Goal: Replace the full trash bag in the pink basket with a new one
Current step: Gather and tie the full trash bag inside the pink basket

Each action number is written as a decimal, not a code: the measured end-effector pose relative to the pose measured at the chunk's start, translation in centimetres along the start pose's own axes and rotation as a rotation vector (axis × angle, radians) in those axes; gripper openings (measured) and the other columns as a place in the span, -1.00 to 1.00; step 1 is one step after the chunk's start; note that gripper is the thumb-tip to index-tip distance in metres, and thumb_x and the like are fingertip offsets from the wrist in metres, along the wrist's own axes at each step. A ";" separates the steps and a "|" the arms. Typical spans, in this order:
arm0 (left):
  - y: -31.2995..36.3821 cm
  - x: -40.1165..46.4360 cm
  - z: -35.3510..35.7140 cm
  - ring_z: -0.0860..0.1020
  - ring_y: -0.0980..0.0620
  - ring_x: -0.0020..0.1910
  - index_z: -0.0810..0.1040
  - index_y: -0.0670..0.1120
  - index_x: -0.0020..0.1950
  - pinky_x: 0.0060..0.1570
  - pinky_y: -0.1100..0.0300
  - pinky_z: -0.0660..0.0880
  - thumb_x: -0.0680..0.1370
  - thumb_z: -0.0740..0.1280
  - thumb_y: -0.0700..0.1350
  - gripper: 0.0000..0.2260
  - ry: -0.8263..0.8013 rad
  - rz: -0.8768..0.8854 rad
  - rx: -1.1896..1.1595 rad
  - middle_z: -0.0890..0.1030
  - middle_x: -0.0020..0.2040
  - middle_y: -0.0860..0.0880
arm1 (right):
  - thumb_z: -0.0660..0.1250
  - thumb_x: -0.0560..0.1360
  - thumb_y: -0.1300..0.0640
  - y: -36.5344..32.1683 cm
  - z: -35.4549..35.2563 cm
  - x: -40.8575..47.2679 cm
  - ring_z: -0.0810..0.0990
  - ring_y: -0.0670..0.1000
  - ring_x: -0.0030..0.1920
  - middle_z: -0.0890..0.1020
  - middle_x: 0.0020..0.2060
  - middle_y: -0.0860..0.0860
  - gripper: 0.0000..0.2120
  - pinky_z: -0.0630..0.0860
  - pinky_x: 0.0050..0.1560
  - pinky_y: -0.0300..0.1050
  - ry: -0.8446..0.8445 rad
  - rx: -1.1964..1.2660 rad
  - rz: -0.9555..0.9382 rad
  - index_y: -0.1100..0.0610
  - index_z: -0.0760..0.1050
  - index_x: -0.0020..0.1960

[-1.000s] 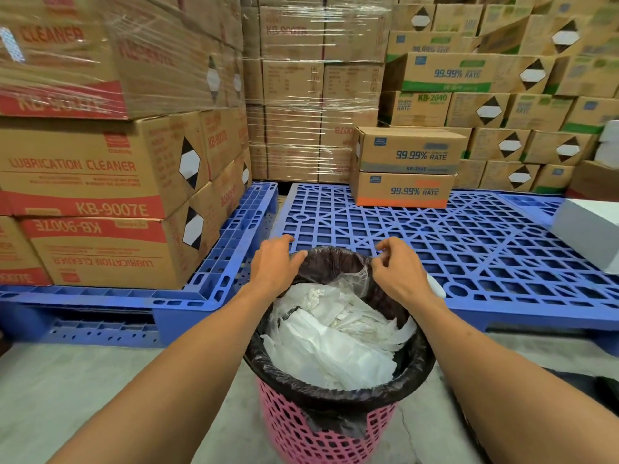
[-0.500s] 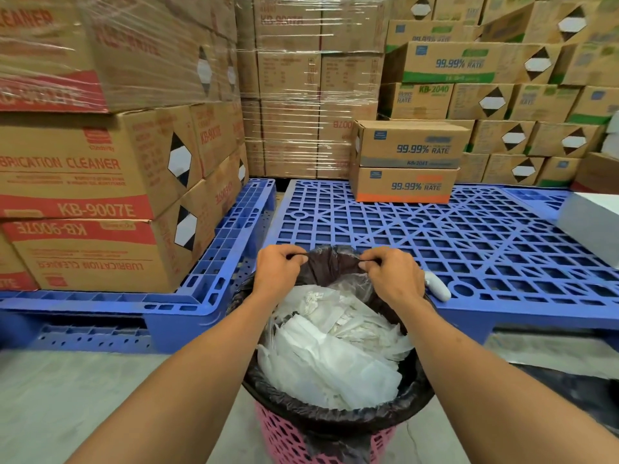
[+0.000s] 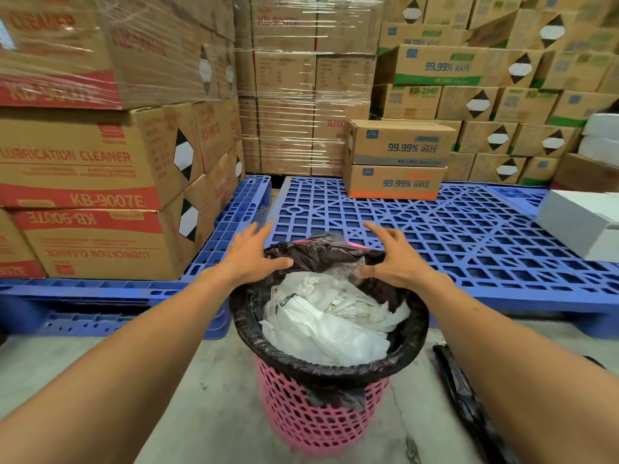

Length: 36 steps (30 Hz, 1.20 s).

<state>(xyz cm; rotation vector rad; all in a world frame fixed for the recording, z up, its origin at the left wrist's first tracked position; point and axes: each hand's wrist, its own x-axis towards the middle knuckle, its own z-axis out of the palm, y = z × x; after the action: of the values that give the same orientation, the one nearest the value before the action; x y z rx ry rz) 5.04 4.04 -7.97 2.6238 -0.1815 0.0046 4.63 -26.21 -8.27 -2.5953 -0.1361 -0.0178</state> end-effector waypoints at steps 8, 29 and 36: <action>-1.1 -3.0 -0.6 0.37 -0.16 0.45 -0.07 0.11 0.63 0.40 -0.13 0.34 0.56 0.36 0.14 -0.20 -0.272 -0.042 0.072 0.28 0.56 -0.04 | 0.47 0.34 -0.33 2.9 -1.3 -3.8 0.09 0.21 0.56 -0.04 0.58 -0.06 -0.04 0.19 0.45 0.35 -0.239 -0.071 0.059 -0.42 -0.07 0.53; 2.5 -5.7 -3.1 0.53 -0.06 0.26 0.61 0.00 0.29 0.25 -0.04 0.46 0.54 0.40 0.12 -0.63 0.115 0.057 -0.125 0.60 0.25 -0.03 | 0.57 0.37 -0.08 -0.6 -3.5 -4.8 0.56 0.09 0.10 0.57 0.07 0.02 -0.48 0.48 0.12 0.10 0.024 -0.073 -0.142 -0.10 0.53 0.28; 0.3 -4.4 -3.1 0.34 0.00 -0.35 0.36 0.04 -0.21 -0.17 0.06 0.38 0.48 0.36 0.31 -0.62 -0.066 -0.268 -0.028 0.35 -0.27 -0.01 | 0.53 0.36 -0.19 0.1 -3.4 -4.0 0.21 0.23 0.52 0.09 0.59 0.10 0.05 0.27 0.43 0.28 -0.150 -0.142 0.208 -0.09 -0.07 0.61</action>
<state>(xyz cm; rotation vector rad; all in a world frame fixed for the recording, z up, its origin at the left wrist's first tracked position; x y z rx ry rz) 0.72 5.88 -5.35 2.6013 0.1474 -0.1760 0.67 -28.41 -5.51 -2.7385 0.0849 0.2505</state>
